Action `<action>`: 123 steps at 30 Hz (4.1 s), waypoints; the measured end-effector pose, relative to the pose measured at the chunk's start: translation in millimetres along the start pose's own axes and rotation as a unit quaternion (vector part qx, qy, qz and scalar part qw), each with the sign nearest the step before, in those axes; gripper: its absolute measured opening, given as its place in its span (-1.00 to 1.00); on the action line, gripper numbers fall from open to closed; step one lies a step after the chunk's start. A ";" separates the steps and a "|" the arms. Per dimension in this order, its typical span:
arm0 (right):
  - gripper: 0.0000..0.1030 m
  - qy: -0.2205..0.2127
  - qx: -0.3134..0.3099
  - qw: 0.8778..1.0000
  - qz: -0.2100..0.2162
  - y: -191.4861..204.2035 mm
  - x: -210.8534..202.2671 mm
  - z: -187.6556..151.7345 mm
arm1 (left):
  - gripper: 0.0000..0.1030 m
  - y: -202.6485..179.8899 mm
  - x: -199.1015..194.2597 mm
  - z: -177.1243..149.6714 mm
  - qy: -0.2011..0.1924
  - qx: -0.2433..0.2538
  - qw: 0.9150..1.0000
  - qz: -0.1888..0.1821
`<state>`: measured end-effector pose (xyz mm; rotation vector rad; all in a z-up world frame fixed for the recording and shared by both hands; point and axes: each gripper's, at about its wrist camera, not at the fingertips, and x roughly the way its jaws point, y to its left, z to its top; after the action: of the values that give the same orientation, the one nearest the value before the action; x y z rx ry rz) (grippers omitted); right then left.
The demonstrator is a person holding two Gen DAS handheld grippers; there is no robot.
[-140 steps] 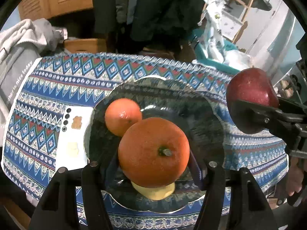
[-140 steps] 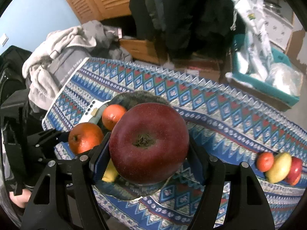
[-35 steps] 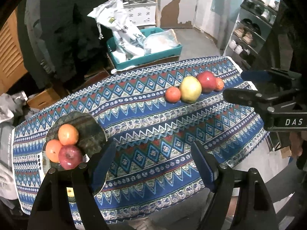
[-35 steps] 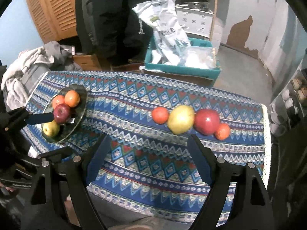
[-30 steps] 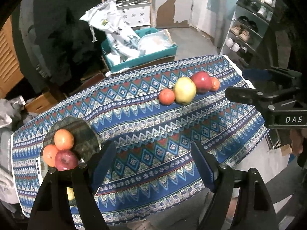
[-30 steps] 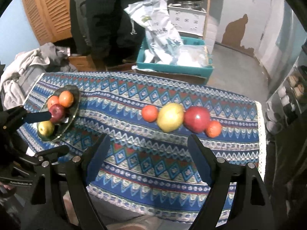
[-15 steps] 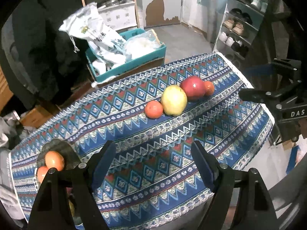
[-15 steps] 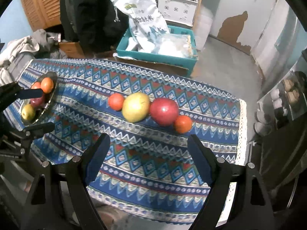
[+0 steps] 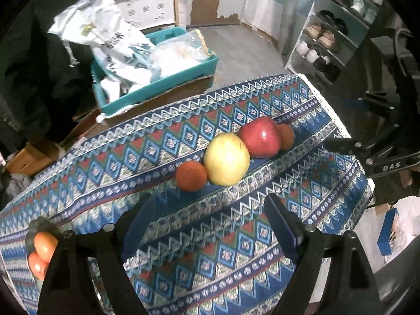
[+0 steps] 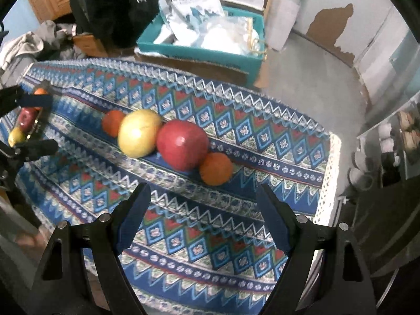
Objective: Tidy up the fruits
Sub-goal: 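Grasp the large green pear with the left tool while the right tool grasps an orange, then carry the pear with the left tool and the orange with the right tool toward the plate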
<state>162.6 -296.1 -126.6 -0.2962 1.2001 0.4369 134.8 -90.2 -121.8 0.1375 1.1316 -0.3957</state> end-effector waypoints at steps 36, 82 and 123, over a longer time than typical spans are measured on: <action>0.14 0.073 -0.079 0.994 0.005 -17.7 128.5 14.7 | 0.72 -39.9 137.1 43.0 0.073 0.093 0.993 -0.015; -0.09 -0.078 0.087 0.992 0.040 14.6 -11.2 -6.9 | 0.41 -32.0 5.8 -18.3 -0.054 -0.004 0.998 -0.007; -0.09 -0.204 0.037 0.975 0.086 154.7 -114.0 14.9 | 0.41 44.2 -143.1 -97.7 -0.145 -0.086 0.986 0.016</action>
<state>67.7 -172.6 -13.0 -0.0321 0.8385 0.5705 16.0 14.3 -38.6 -0.0523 0.8701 -0.2776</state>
